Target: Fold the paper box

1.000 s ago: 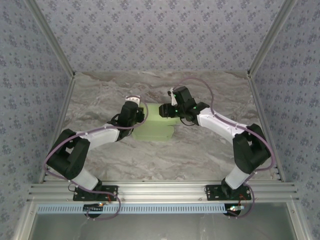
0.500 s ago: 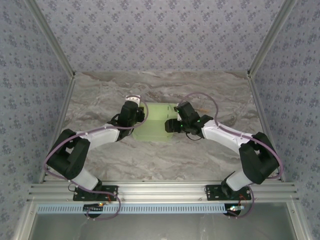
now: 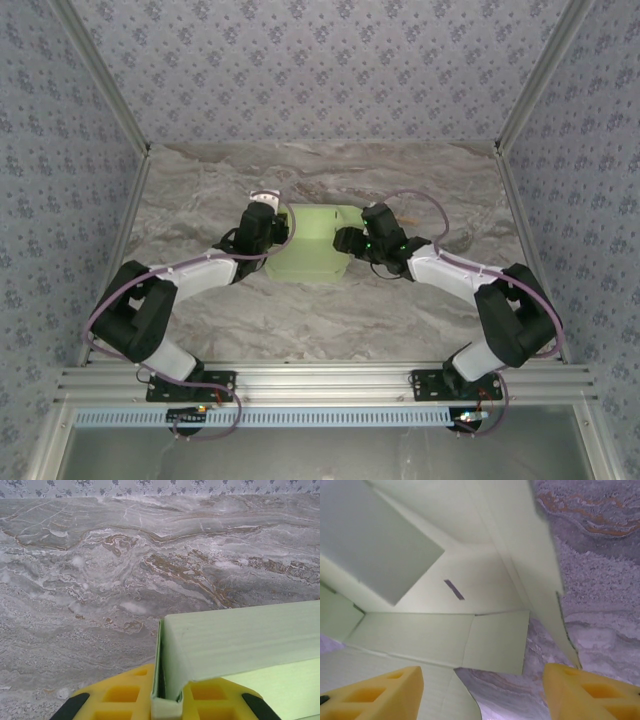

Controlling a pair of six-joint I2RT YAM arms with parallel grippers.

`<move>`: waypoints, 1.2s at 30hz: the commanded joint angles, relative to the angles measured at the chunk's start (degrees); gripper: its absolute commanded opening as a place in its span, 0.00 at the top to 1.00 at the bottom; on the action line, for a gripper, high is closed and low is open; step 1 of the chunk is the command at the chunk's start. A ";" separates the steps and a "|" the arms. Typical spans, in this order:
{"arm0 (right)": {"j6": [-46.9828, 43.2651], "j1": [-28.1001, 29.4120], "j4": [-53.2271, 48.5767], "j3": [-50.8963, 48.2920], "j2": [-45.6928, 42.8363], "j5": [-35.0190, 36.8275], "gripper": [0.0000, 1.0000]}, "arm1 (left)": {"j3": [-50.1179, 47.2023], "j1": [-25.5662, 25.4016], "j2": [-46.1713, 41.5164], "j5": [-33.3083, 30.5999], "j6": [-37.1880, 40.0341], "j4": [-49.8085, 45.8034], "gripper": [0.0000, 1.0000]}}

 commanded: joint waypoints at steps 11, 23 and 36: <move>6.16 -0.12 8.10 -0.87 4.02 -1.61 0.38 | -0.59 -0.44 -2.41 1.08 -1.21 2.47 0.85; 4.76 0.00 13.81 -1.68 2.60 -0.82 0.42 | -0.93 -0.58 -2.13 1.30 -1.26 2.63 0.85; -1.02 2.61 13.64 0.22 3.12 -2.30 0.48 | -0.84 -0.60 -1.93 1.49 -1.26 2.63 0.85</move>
